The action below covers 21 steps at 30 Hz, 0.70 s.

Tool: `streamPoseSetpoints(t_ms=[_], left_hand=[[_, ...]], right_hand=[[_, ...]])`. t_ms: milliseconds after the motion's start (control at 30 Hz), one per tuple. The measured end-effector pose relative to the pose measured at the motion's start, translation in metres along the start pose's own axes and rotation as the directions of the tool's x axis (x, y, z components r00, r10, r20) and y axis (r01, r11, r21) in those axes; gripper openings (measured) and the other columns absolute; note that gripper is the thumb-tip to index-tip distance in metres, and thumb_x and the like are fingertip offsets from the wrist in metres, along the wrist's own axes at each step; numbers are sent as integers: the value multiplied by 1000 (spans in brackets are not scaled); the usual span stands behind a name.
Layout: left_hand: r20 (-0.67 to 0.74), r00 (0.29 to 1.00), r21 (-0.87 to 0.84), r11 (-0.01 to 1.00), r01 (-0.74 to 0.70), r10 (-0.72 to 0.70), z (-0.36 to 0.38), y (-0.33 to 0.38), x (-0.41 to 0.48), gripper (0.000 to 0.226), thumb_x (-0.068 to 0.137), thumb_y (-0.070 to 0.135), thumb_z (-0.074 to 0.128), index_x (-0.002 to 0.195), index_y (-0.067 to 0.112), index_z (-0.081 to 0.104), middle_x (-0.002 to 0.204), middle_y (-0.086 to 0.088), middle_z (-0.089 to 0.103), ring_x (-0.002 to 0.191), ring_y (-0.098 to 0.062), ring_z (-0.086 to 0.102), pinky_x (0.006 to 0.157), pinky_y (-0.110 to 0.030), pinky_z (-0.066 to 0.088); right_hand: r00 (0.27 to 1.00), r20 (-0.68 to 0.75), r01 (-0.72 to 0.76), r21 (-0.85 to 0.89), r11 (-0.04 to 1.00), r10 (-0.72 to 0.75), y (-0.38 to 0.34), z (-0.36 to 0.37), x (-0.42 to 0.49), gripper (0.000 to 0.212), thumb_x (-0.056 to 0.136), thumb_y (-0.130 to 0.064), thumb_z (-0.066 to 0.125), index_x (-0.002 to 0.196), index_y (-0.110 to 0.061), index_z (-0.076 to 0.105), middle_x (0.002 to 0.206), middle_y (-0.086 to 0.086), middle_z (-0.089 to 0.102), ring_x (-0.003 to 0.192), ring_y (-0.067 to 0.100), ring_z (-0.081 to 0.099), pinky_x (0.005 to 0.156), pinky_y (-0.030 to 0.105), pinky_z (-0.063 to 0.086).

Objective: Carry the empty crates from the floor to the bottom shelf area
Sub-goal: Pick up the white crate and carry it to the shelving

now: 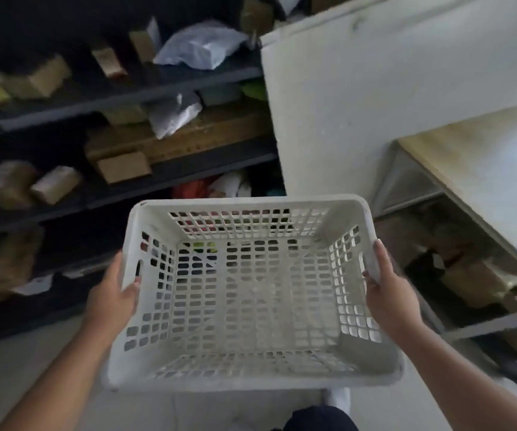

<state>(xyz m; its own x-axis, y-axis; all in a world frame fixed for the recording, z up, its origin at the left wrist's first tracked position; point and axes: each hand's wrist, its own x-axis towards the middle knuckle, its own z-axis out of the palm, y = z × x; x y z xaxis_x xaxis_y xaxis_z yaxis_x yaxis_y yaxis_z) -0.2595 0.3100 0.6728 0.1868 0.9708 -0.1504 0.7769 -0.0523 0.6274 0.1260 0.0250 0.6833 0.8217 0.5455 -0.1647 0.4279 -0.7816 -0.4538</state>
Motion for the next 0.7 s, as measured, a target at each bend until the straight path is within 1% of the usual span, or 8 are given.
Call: streamPoseSetpoints(t_ms=[100, 167, 300, 400, 433, 567, 633, 700], left_hand=[[-128, 983, -72, 990, 122, -131, -74, -72, -17, 63, 97, 29, 58, 152, 44, 30, 111, -12, 72, 90, -40, 70, 75, -51, 56], [-200, 955, -112, 974, 198, -217, -119, -116, -34, 62, 98, 31, 57, 151, 45, 30, 122, -12, 69, 99, -45, 67, 81, -56, 56], [-384, 851, -142, 934, 328, -357, -190, -192, -74, 61, 95, 32, 57, 148, 47, 31, 121, 6, 68, 92, -27, 70, 76, -47, 55], [-482, 740, -217, 882, 419, -470, -230, -241, -103, 54, 94, 28, 58, 143, 44, 42, 93, 11, 73, 64, -8, 68, 58, -34, 51], [-502, 707, -240, 866, 439, -498, -241, -257, -112, 52, 94, 28, 58, 141, 45, 44, 87, 10, 73, 62, -7, 67, 57, -33, 50], [-543, 576, -389, 791, 473, -611, -280, -310, -141, 47, 96, 24, 60, 137, 43, 47, 111, -4, 72, 94, -39, 70, 76, -50, 54], [-594, 467, -429, 750, 504, -654, -298, -332, -153, 50, 94, 20, 62, 135, 45, 48, 103, -3, 72, 79, -34, 73, 68, -47, 57], [-646, 351, -457, 711, 534, -678, -313, -352, -168, 52, 92, 19, 65, 134, 45, 49, 87, 0, 72, 55, -18, 70, 54, -36, 55]], right_hand=[[982, 75, 174, -38, 984, -171, -95, 36, -10, 75, 92, -17, 43, 148, -46, 3, 64, 2, 59, 50, 25, 56, 47, 34, 46], [954, 127, 280, -64, 958, -270, -156, 62, -20, 77, 91, -16, 44, 149, -46, 3, 62, 2, 55, 49, 25, 53, 45, 31, 40], [857, 234, 481, -45, 875, -459, -267, 115, -42, 80, 90, -11, 43, 149, -46, 0, 60, 0, 54, 45, 21, 54, 38, 27, 34], [754, 310, 607, 9, 795, -579, -348, 157, -60, 77, 93, -13, 41, 148, -48, -1, 56, 3, 57, 40, 19, 54, 31, 26, 34], [715, 339, 641, 29, 767, -611, -374, 171, -67, 77, 94, -14, 41, 147, -49, -2, 54, 2, 58, 38, 19, 53, 30, 26, 34], [525, 425, 802, 44, 596, -737, -478, 227, -99, 79, 93, -15, 46, 150, -40, -3, 60, 3, 57, 49, 21, 57, 45, 35, 49], [430, 434, 858, 77, 508, -792, -530, 258, -117, 78, 94, -18, 47, 151, -38, -2, 66, 1, 57, 53, 20, 55, 53, 36, 51], [356, 456, 888, 106, 447, -815, -580, 289, -136, 78, 95, -23, 45, 148, -44, -8, 65, -1, 56, 52, 17, 53, 52, 32, 46]])
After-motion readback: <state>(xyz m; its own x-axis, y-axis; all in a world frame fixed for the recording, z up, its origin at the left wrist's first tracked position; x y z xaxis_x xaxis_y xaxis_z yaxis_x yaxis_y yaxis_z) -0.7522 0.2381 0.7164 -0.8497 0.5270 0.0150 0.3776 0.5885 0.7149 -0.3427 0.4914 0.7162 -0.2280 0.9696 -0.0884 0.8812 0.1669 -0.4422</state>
